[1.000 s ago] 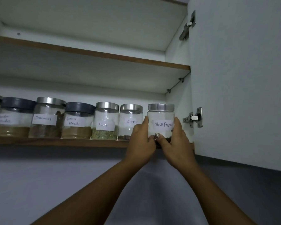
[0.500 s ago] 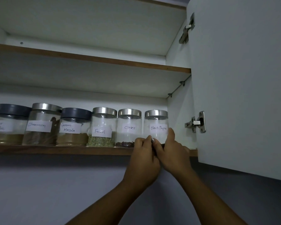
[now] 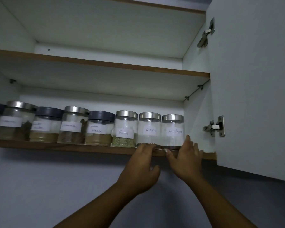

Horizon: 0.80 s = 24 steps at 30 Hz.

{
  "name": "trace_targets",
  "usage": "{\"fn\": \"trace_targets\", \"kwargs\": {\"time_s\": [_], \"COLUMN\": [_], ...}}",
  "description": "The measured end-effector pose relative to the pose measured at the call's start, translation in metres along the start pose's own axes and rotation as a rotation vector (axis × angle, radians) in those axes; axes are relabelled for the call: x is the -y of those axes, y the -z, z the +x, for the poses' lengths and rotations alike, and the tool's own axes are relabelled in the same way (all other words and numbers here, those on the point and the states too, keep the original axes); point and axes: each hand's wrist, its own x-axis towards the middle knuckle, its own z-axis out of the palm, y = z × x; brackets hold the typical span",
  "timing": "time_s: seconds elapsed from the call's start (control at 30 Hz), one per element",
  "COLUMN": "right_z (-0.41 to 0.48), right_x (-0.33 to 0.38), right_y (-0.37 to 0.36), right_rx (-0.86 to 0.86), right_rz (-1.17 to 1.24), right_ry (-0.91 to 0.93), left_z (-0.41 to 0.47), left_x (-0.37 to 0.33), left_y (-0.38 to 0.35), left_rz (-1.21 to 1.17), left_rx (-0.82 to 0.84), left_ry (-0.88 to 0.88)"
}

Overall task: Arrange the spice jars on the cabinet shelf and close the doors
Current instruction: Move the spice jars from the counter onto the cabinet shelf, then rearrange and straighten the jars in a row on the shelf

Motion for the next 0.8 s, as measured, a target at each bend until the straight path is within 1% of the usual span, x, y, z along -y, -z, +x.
{"fn": "trace_targets", "kwargs": {"time_s": [0.07,0.13,0.27,0.43,0.63,0.8], "right_z": [-0.014,-0.032,-0.077,-0.116,-0.154,-0.181], "right_x": [0.008,0.017,0.062,0.141,0.252,0.334], "right_y": [-0.005,-0.013,-0.034,-0.058,-0.089,-0.121], "right_rx": [-0.051,-0.091,-0.118,-0.045,0.082,0.142], "right_rz": [0.13,0.152,0.21,0.206,0.27,0.287], "right_ry": [-0.036,-0.061,-0.076,0.119,0.308,0.407], "left_z": [-0.007,-0.012,-0.029,-0.055,-0.092,-0.111], "left_x": [0.009,0.019,0.043,0.083,0.147,0.197], "left_y": [0.024,0.047,0.104,0.181,0.283,0.367], "left_rz": [0.025,0.056,0.092,0.112,0.135,0.181], "left_rx": [-0.012,-0.006,-0.043,-0.104,-0.117,-0.152], "left_ry": [0.042,0.09,0.152,0.202,0.299,0.355]}}
